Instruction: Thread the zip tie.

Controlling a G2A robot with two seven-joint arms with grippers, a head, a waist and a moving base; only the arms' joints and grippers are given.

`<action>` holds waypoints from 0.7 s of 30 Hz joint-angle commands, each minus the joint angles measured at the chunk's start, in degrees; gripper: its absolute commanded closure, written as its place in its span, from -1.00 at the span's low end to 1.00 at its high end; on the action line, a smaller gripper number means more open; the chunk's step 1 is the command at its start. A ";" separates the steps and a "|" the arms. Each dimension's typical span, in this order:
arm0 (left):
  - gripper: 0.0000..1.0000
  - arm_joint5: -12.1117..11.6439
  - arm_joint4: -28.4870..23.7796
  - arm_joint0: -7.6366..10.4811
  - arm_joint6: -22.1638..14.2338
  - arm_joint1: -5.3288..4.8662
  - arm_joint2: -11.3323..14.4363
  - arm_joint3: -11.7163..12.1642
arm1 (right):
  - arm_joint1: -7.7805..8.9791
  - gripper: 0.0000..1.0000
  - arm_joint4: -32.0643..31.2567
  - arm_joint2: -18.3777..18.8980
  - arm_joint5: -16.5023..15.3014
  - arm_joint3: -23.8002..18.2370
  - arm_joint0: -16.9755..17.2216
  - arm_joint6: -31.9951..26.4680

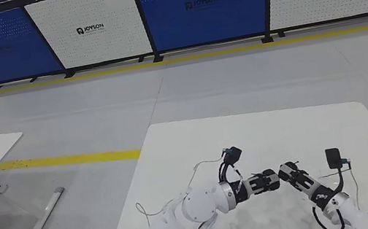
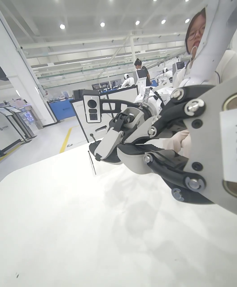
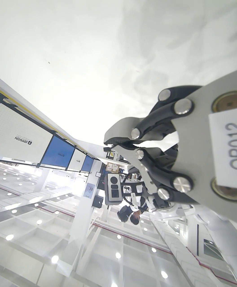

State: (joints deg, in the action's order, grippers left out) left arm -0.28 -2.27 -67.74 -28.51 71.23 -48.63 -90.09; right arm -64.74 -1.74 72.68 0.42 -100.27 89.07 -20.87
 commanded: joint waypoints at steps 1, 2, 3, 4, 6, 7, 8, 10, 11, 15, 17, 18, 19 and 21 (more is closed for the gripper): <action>1.00 0.00 0.00 0.00 0.02 0.00 0.00 0.01 | 0.00 1.00 -0.02 0.00 0.00 0.00 0.00 0.03; 1.00 0.00 0.00 0.00 0.02 0.00 0.00 0.01 | 0.00 1.00 -0.02 0.00 0.00 0.00 0.00 0.03; 1.00 0.00 0.00 0.00 0.02 0.00 0.00 0.01 | 0.00 1.00 -0.02 0.00 0.00 0.00 0.00 0.03; 1.00 0.00 0.00 0.00 0.02 0.00 0.00 0.01 | 0.00 1.00 -0.02 0.00 0.00 0.00 0.00 0.03; 1.00 0.00 0.00 0.00 0.02 0.00 0.00 0.01 | 0.00 1.00 -0.02 0.00 0.00 0.00 0.00 0.03; 1.00 0.00 0.00 0.00 0.02 0.00 0.00 0.01 | 0.00 1.00 -0.02 0.00 0.00 0.00 0.00 0.03; 1.00 0.00 0.00 0.00 0.02 0.00 0.00 0.01 | 0.00 1.00 -0.02 0.00 0.00 0.00 0.00 0.03; 1.00 -0.13 -0.08 -0.28 0.33 0.02 0.17 -0.04 | 0.00 1.00 -0.02 0.00 0.00 0.00 0.00 0.03; 1.00 -0.46 -0.56 -0.40 0.09 0.04 0.26 -0.10 | 0.00 1.00 -0.02 0.00 0.00 0.00 0.00 0.03; 1.00 -0.91 -1.14 -0.40 -0.10 0.01 0.19 0.11 | 0.00 1.00 -0.02 0.00 0.00 0.00 0.00 0.03; 1.00 -0.82 -1.07 -0.36 -0.16 0.01 0.30 0.13 | 0.00 1.00 -0.02 0.00 0.00 0.00 0.00 0.03; 1.00 -0.74 -1.00 -0.32 -0.21 0.01 0.39 0.13 | 0.00 1.00 -0.02 0.00 0.00 0.00 0.00 0.03; 1.00 -0.65 -0.97 -0.27 -0.20 0.02 0.47 0.15 | 0.00 1.00 -0.02 0.00 0.00 0.00 0.00 0.03; 1.00 -0.47 -1.01 -0.14 0.12 0.06 0.54 0.21 | 0.00 1.00 -0.02 0.00 0.00 0.00 0.00 0.03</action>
State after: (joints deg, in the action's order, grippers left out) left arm -0.86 -3.25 -67.96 -28.65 71.27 -48.10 -89.91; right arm -64.74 -1.76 72.68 0.42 -100.28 89.07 -20.84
